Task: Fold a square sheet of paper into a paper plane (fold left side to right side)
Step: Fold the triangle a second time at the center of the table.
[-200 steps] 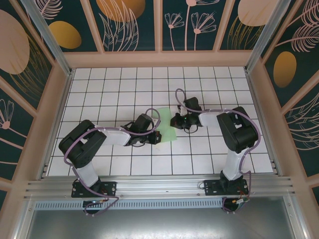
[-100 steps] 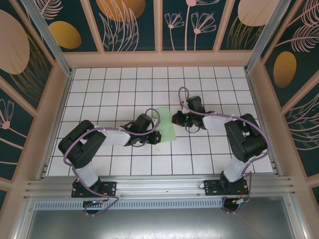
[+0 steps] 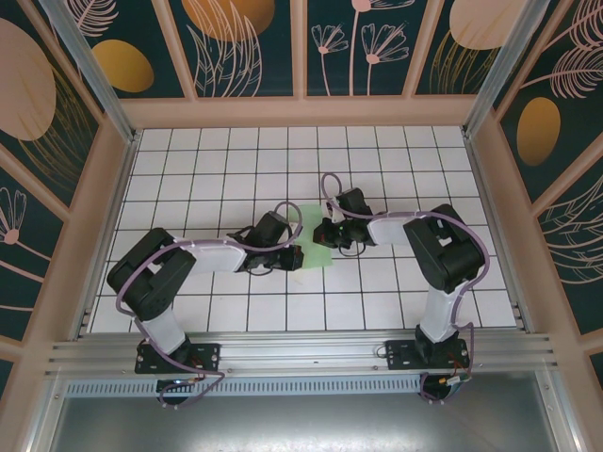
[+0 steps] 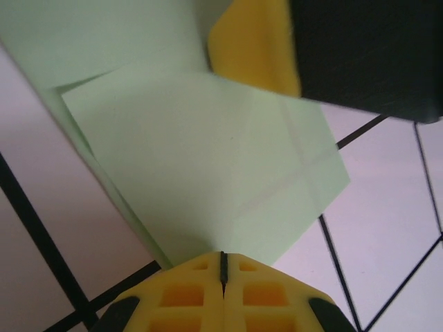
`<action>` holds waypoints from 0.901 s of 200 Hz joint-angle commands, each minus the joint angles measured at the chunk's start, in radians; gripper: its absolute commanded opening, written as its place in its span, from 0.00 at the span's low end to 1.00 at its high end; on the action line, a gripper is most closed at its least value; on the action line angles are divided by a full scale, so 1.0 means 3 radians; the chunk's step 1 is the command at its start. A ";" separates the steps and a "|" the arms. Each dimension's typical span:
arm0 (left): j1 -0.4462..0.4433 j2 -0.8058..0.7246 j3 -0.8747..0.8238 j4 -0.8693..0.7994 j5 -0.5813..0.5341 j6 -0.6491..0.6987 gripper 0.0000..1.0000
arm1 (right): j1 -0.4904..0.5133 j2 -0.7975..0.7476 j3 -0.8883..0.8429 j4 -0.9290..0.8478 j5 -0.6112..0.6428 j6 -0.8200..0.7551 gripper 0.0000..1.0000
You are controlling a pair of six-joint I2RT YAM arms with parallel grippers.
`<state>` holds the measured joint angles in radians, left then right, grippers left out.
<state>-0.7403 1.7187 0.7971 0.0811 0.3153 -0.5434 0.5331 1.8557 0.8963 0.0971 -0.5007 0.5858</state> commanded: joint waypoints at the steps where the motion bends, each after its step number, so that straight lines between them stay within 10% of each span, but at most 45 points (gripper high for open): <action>1: 0.0018 -0.0113 0.0204 -0.0096 0.0149 -0.0002 0.00 | -0.0032 0.0123 0.0047 -0.0239 0.0047 -0.0016 0.00; 180: 0.0031 0.0126 -0.0298 0.0161 0.0228 -0.0143 0.00 | -0.0023 0.0122 0.0053 -0.0304 0.0053 -0.0055 0.00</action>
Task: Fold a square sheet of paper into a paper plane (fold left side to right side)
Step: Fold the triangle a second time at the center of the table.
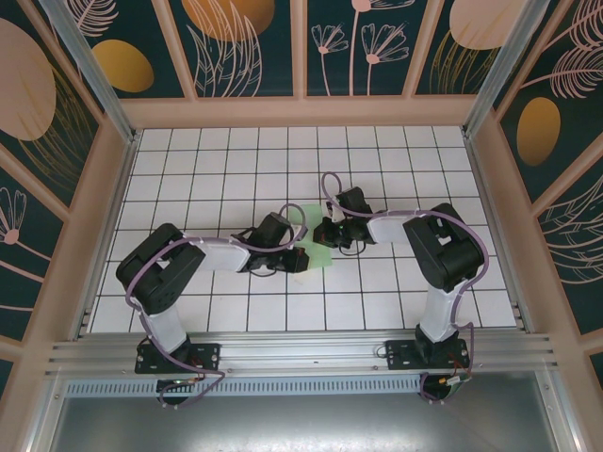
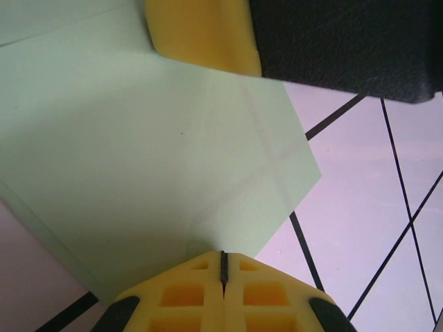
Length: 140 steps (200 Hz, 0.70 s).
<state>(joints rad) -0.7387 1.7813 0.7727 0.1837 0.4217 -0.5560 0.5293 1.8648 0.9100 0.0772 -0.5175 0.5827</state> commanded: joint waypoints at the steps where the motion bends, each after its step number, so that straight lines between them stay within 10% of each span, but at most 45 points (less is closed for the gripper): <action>1: 0.0025 -0.0088 -0.0223 -0.0179 -0.0127 -0.0103 0.00 | -0.0013 0.0090 0.0008 -0.0237 0.0109 -0.0045 0.00; 88: 0.0296 -0.0918 -0.0617 0.0024 0.0128 -0.0229 0.02 | -0.0016 -0.0111 0.0082 -0.0062 0.0002 -0.0096 0.00; 140: 0.0562 -0.0932 -0.0375 0.0170 0.0126 -0.0136 0.34 | -0.0073 -0.0729 -0.0028 -0.0094 0.0389 -0.0245 0.37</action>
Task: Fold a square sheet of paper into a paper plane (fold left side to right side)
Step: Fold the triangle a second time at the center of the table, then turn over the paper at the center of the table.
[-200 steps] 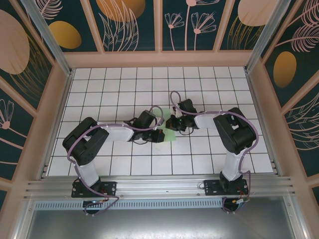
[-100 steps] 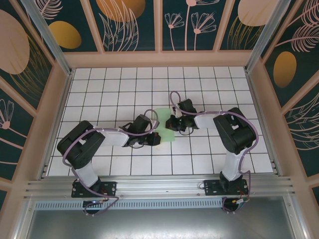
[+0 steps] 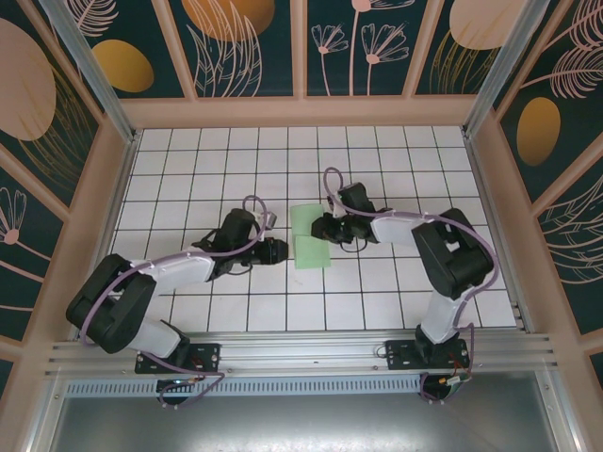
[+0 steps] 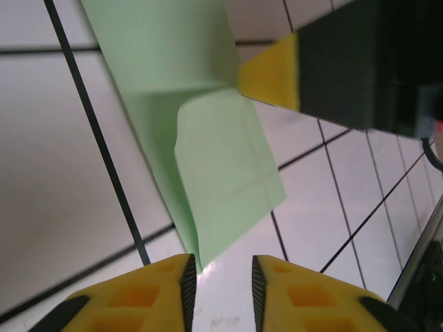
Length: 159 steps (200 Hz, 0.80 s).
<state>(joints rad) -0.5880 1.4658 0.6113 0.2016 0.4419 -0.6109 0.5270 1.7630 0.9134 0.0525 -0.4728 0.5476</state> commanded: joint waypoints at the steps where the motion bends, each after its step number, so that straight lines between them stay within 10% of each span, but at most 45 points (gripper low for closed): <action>1: 0.0062 0.0128 0.0172 0.0115 0.0057 0.0050 0.35 | -0.0070 -0.0403 -0.0051 -0.0009 0.0246 -0.0128 0.38; 53: 0.0070 0.0758 0.0559 0.0234 0.0126 0.0177 0.45 | -0.0308 -0.0945 -0.0555 0.0206 0.0294 -0.0067 0.68; 97: 0.0071 0.1123 0.0745 0.0274 0.0151 0.0216 0.42 | -0.0336 -0.1074 -0.0643 0.0165 0.0199 -0.0097 0.72; 159: 0.0071 0.1108 0.0765 0.0233 -0.0044 0.0298 0.05 | -0.0306 -0.0910 -0.0651 0.0128 -0.0031 -0.0060 0.77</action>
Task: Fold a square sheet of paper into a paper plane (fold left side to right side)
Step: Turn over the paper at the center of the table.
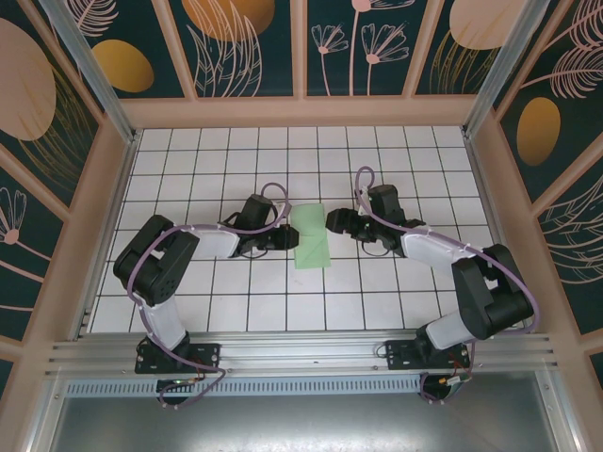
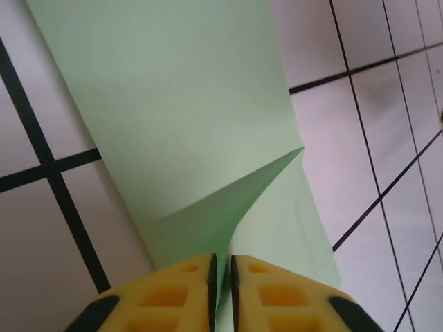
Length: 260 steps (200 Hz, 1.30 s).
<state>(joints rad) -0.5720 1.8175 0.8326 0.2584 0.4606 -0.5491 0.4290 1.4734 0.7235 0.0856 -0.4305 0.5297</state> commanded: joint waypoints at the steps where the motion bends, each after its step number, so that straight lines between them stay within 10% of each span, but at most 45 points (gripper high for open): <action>1: 0.0016 -0.0070 0.0025 0.0041 -0.0113 0.0094 0.04 | 0.0021 0.0062 -0.0015 0.0019 -0.0176 0.0001 0.77; 90: 0.0016 -0.0324 -0.0221 0.0073 -0.0279 0.0069 0.00 | 0.0252 0.0762 0.0309 0.0313 -0.0583 0.0280 0.75; 163: 0.0016 -0.0450 -0.0218 0.0056 -0.0338 0.0069 0.07 | 0.0355 0.1190 0.0584 0.0512 -0.0777 0.0393 0.46; 205: 0.0071 -0.0817 -0.0293 -0.0049 -0.0521 -0.0023 0.37 | 0.0246 0.1010 0.0596 0.0512 -0.0815 0.0210 0.11; 260: 0.0354 -0.1794 -0.0581 0.0326 -0.0329 -0.0540 0.91 | -0.0307 0.0241 0.0553 0.0922 -0.1450 0.0135 0.06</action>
<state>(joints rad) -0.4976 1.3888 0.6842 0.2691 0.3313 -0.6312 0.4049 1.6669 0.8803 0.2337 -0.7330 0.5819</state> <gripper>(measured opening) 0.829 0.067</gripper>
